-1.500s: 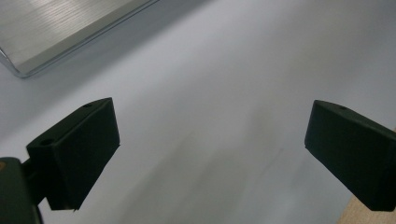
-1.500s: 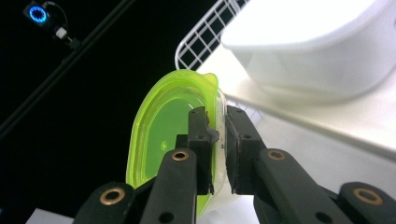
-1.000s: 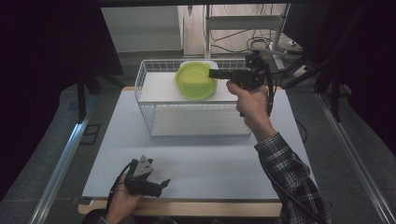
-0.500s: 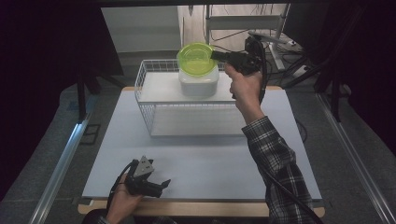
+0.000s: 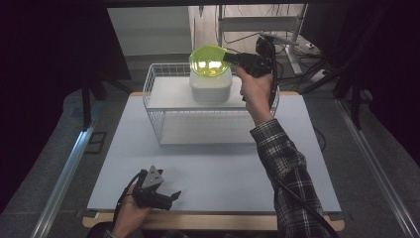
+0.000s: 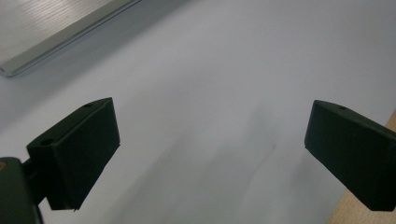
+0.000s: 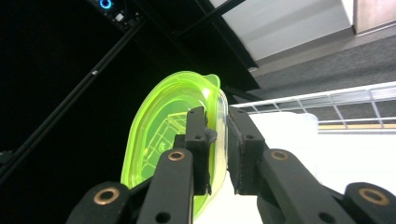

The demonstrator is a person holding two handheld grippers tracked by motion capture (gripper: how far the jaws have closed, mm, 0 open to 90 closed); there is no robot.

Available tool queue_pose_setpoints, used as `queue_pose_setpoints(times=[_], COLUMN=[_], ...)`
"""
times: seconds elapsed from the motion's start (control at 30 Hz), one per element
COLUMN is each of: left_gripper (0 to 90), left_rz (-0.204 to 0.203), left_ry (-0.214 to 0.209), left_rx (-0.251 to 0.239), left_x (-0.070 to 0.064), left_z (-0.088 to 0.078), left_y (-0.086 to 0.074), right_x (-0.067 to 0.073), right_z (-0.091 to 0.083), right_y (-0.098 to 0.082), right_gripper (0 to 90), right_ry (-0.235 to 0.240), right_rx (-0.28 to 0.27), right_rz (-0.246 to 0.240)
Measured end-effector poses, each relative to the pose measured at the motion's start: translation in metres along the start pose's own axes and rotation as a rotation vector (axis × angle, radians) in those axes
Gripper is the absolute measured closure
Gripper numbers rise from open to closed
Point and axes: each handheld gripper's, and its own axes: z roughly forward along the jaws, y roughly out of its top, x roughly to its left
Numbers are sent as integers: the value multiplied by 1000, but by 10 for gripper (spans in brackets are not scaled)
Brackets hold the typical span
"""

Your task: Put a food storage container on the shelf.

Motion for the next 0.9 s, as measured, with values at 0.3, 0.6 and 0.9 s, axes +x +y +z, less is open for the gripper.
queue_pose_setpoints(times=[0.3,0.6,0.9], left_gripper=[29,29,29], left_rz=[-1,3,2], left_ry=[-4,-4,-5], left_rx=[4,7,8], left_x=[0,-1,-1], left_z=[0,1,1], left_y=[0,0,0], right_x=[-5,-11,-10], right_z=[7,10,5], right_y=[1,1,2], right_gripper=[716,527,273], right_ry=[-8,0,33], right_rx=[-1,15,33], right_rz=[24,8,-112])
